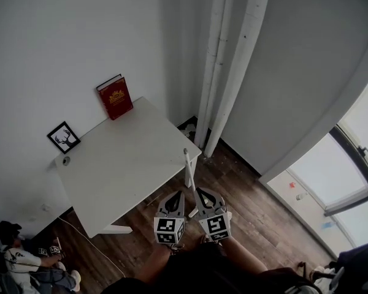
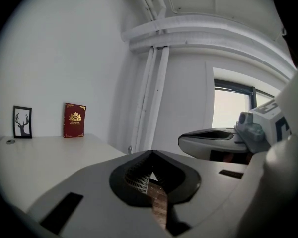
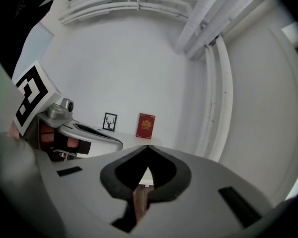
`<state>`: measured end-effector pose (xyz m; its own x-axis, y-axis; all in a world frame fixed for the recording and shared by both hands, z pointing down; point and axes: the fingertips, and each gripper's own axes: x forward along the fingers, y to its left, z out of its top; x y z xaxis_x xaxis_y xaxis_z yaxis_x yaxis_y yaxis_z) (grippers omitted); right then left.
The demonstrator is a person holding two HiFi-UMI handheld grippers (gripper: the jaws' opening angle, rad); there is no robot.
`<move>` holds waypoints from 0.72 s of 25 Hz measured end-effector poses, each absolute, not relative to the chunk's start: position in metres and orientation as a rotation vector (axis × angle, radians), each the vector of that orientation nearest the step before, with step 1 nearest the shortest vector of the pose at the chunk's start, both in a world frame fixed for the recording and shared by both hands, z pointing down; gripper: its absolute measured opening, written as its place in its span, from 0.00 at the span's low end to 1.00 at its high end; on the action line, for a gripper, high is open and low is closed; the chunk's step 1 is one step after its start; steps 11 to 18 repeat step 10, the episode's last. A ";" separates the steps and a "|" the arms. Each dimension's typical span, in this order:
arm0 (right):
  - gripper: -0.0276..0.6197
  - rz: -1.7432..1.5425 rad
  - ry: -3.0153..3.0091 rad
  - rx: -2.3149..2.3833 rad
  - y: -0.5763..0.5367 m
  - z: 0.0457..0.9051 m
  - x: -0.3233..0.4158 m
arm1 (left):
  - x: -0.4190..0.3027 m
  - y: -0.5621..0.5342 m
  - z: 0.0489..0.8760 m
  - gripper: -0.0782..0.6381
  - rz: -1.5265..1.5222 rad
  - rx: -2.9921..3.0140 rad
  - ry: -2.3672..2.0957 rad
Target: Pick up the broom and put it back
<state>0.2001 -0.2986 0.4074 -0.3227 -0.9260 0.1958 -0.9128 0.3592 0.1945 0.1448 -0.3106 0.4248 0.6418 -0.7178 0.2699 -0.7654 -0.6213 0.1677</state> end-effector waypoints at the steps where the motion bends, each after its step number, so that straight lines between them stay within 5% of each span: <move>1: 0.08 -0.081 -2.345 1.638 -0.299 0.406 0.199 | 0.145 -0.311 0.424 0.11 0.261 2.604 -1.189; 18: 0.08 -0.080 -2.307 1.650 -0.300 0.406 0.199 | 0.146 -0.305 0.424 0.11 0.280 2.637 -1.132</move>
